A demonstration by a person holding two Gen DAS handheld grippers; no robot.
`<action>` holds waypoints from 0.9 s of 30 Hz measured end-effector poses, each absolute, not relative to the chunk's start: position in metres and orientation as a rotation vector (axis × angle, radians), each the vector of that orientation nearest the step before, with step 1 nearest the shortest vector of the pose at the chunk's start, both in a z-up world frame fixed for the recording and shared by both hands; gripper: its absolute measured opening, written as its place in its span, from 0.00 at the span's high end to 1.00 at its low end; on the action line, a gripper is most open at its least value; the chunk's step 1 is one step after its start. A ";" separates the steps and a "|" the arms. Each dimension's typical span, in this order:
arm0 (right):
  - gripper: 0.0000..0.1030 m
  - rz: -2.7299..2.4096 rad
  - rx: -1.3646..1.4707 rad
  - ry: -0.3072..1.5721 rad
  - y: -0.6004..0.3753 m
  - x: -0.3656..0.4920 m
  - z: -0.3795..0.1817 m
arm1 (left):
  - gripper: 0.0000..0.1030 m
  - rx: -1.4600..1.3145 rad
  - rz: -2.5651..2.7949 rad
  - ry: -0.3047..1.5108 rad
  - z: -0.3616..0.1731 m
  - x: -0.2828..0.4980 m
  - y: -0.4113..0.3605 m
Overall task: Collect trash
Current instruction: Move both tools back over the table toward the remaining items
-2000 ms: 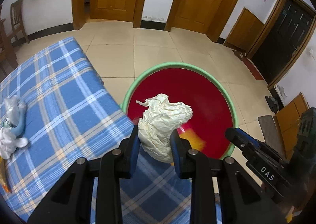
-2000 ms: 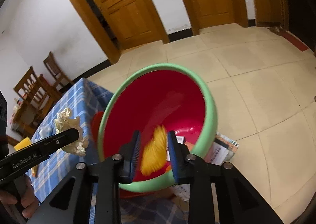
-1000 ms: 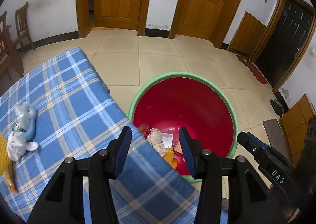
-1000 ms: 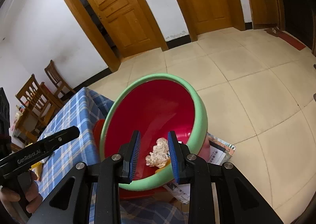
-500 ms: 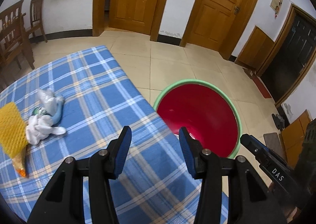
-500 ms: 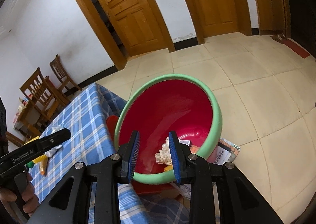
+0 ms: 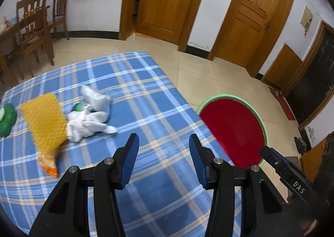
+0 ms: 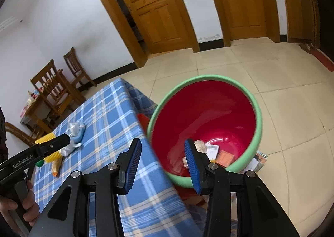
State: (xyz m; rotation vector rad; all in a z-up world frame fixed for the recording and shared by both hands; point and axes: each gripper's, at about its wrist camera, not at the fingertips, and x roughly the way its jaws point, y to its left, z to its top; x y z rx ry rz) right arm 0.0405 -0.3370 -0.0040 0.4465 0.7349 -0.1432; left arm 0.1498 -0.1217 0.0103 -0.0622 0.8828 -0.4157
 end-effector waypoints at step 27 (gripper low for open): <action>0.57 -0.007 0.365 0.799 -0.265 0.088 -0.009 | 0.52 -0.177 -0.147 0.852 -0.002 0.180 0.014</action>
